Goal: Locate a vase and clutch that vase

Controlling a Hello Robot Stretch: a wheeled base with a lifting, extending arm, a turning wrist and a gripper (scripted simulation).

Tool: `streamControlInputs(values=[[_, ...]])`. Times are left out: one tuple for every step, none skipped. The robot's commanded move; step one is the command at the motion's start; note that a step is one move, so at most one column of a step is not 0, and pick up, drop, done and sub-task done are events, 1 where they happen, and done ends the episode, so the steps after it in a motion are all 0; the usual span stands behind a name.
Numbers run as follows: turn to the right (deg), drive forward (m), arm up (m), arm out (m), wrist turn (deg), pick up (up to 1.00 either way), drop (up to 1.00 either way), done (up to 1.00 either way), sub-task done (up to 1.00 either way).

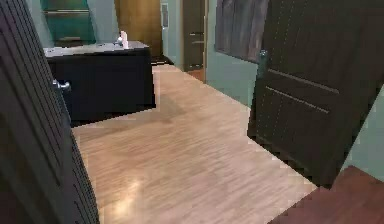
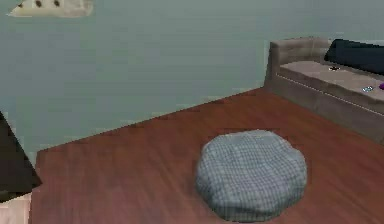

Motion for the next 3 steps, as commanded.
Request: streamControlInputs(values=[[33.0,0.00,0.00,0.00,0.0,0.00,0.00,0.00,0.00],[0.0,0.65,0.00,0.00,0.0,0.00,0.00,0.00,0.00],[-42.0,0.00,0.00,0.00,0.0,0.00,0.00,0.00,0.00]])
